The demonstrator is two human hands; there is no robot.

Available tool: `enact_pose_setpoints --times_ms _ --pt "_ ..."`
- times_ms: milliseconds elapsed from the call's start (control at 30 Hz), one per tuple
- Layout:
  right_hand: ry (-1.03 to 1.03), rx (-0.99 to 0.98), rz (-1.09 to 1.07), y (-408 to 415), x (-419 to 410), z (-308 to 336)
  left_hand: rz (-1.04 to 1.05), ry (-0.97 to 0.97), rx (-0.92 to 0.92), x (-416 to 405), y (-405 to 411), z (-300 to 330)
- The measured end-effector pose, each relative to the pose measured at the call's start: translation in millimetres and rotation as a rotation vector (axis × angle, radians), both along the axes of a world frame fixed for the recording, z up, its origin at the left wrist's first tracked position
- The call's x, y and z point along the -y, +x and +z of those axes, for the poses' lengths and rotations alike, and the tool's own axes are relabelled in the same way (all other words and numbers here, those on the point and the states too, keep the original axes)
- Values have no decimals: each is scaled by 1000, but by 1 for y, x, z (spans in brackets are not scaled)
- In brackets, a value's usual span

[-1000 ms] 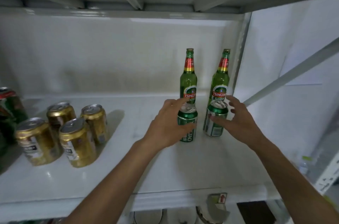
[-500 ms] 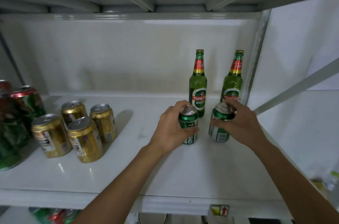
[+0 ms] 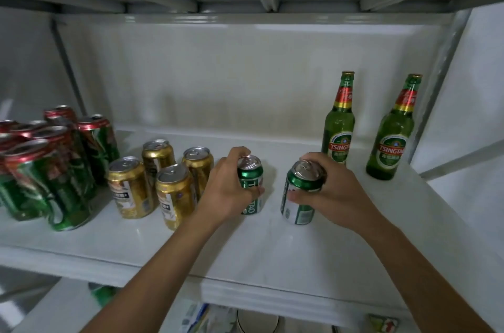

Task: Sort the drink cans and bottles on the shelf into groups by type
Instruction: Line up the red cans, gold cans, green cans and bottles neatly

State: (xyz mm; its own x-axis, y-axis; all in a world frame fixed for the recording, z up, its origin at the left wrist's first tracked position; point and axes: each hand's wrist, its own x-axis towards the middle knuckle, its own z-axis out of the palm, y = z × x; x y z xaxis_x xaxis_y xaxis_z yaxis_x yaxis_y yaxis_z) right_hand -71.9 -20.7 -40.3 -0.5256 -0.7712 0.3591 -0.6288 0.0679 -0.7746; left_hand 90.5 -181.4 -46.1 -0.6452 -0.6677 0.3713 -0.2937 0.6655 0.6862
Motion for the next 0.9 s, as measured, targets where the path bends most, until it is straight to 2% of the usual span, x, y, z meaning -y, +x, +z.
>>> enact_pose_setpoints --times_ms 233,367,467,567,633,733,800,900 --pt "16 2 -79 31 31 -5 -116 111 -14 27 11 -4" --pt "29 14 -125 38 35 -9 -170 99 -24 23 11 -6" --pt "54 43 -117 38 33 -10 -238 19 -147 18 11 6" --pt "109 146 -10 39 23 -6 -304 -129 -266 11 8 28" --pt "95 173 6 37 13 0 -369 -149 -301 7 0 41" --pt "-103 135 -192 12 -6 19 -442 -50 -284 4 -28 59" --pt "-261 148 -378 -21 -19 37 -479 61 -206 1 -59 77" --pt "-359 183 -606 -78 -32 63 -480 186 -75 -7 -118 104"
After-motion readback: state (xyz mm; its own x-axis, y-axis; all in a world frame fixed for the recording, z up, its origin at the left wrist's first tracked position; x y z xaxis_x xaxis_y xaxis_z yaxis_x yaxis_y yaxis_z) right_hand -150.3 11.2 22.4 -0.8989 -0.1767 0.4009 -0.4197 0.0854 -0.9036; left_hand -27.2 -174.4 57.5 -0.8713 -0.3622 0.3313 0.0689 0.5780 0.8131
